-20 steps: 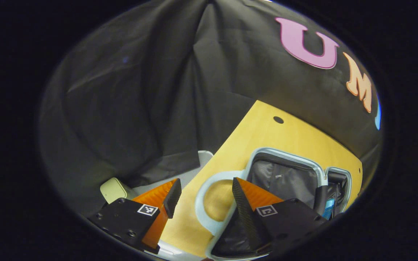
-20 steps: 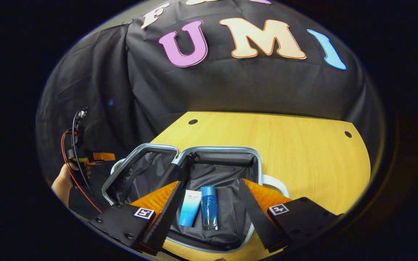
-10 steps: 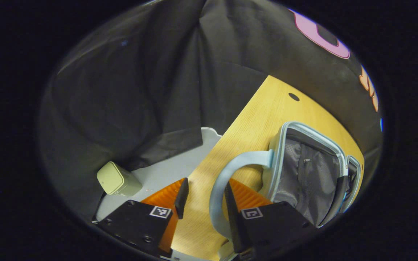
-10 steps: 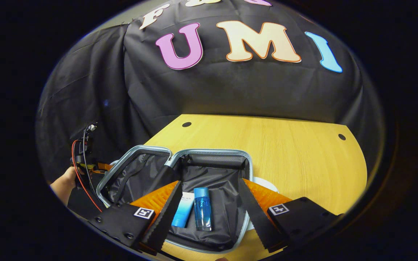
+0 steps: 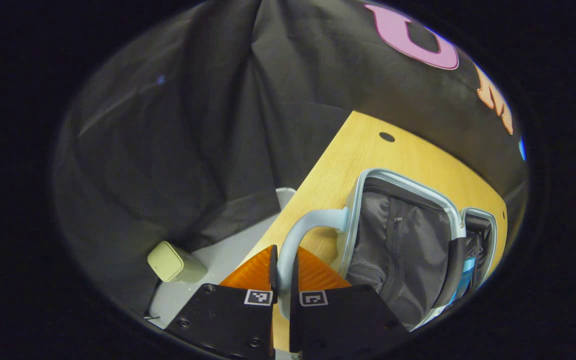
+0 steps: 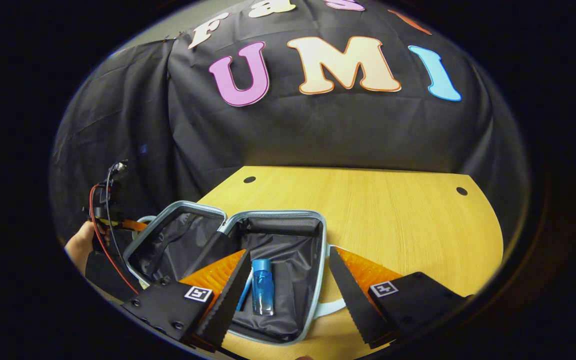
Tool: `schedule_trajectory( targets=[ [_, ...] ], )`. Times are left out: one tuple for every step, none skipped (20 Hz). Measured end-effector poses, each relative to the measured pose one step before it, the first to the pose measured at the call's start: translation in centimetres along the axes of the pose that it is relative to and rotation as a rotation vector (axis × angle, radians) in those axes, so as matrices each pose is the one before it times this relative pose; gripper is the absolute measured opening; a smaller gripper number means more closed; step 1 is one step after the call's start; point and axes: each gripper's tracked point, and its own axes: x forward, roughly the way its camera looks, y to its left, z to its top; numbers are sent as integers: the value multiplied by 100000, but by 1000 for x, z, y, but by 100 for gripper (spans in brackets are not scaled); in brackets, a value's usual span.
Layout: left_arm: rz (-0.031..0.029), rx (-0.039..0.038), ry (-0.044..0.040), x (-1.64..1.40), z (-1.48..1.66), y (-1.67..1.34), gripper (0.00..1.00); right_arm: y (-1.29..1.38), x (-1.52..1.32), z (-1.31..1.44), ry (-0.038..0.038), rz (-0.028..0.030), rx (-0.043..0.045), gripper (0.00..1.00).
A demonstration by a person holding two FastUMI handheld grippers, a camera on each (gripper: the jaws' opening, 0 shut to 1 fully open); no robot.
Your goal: First open the suitcase, pack the skin care products into it, and then close the suitcase.
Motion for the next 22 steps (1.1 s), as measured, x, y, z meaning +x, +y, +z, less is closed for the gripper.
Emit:
schedule_trajectory(
  targets=[
    [-354,1172,-1943,-1375,1077,-548,5,-317,-271,42,-129,431,361,94],
    [-835,894,-2783,-1478,1166,-697,5,-475,-241,81,-299,336,50,94],
    [-764,1597,-3226,-1320,1011,-423,5,-305,-339,94,-531,442,53,98],
    [-589,2024,-2581,-1522,1080,-717,3,-239,-350,246,-679,967,154,98],
    [-501,1566,-2369,-1319,1568,-2279,2,-33,-232,57,-488,1094,-84,98],
    [-1342,1111,-2623,-1092,1065,-1071,2,-141,-247,104,-411,951,-351,98],
    [-892,575,-2434,-999,17,276,2,-26,-322,-29,-148,1177,-420,98],
    [-1467,-60,-2065,-772,629,-1352,2,-88,-306,181,-487,821,-456,98],
    [-1273,333,-1932,-1018,625,-1053,2,-157,-277,156,-690,763,-554,98],
    [-1621,109,-1785,-655,1537,-2576,2,-96,-431,152,-732,700,-571,98],
    [-1534,-82,-1885,-789,641,-1232,2,-118,-294,60,-783,569,-637,98],
    [-1654,855,-1550,-679,491,-1207,2,-198,-379,144,-489,453,-773,94],
    [-1359,833,-1888,-700,641,-1243,2,-220,-372,74,-587,187,-709,98],
    [-1594,910,-1205,-691,560,-1381,2,-302,-302,127,-472,170,-436,98],
    [-2265,1400,-2188,-433,681,-1461,2,-283,-361,136,-774,24,-304,98],
    [-1811,359,-1481,-358,623,-1480,2,-434,-378,233,-757,-135,-144,98],
    [-2376,711,-1009,-391,437,-1656,2,-468,-432,29,-632,-274,-29,98],
    [-2867,483,-1686,-328,634,-1693,2,-490,-385,128,-519,-346,15,98],
    [-3173,711,-1302,28,495,-1837,2,-526,-390,43,-549,-527,104,98],
    [-3429,957,-942,36,532,-1971,2,-506,-370,-39,-357,-529,129,98],
    [-3213,512,-468,127,246,-1732,2,-599,-429,87,-412,-601,179,98],
    [-3516,1180,-426,270,177,-1701,2,-656,-415,3,-306,-801,83,98]
  ],
)
